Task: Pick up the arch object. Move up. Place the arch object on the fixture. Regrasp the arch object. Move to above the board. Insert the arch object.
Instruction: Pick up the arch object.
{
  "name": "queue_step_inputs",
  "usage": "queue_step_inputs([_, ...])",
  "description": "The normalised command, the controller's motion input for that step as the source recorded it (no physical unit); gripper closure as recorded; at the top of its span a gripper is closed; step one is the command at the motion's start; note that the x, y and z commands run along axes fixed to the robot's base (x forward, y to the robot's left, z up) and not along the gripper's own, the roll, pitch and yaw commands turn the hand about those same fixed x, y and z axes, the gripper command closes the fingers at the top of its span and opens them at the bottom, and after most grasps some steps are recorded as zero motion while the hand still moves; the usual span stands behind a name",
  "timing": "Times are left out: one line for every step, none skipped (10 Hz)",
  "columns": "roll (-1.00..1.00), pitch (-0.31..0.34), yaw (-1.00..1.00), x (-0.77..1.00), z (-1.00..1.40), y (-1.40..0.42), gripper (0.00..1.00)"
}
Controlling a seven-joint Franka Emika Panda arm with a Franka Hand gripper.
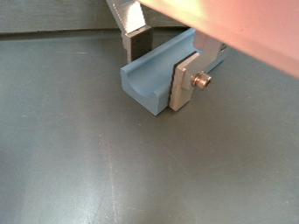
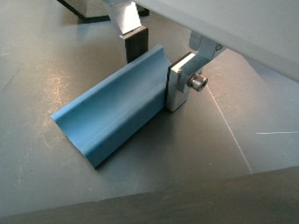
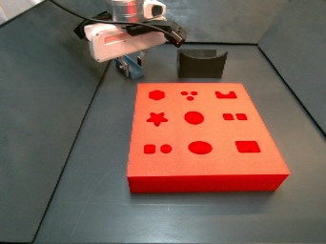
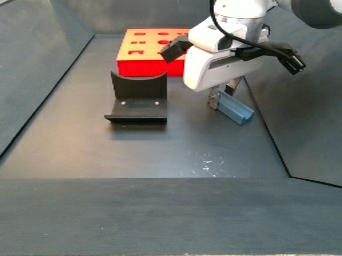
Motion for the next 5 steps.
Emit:
queue_step_inputs([0.0, 0.0, 0.0, 0.0, 0.0, 0.0, 1.0])
queue_step_inputs([0.0, 0.0, 0.0, 0.0, 0.0, 0.0, 1.0])
queue_step_inputs([0.0, 0.0, 0.0, 0.0, 0.0, 0.0, 1.0])
queue_step_inputs([0.0, 0.0, 0.0, 0.0, 0.0, 0.0, 1.0])
queue_step_inputs([0.0, 0.0, 0.0, 0.0, 0.0, 0.0, 1.0])
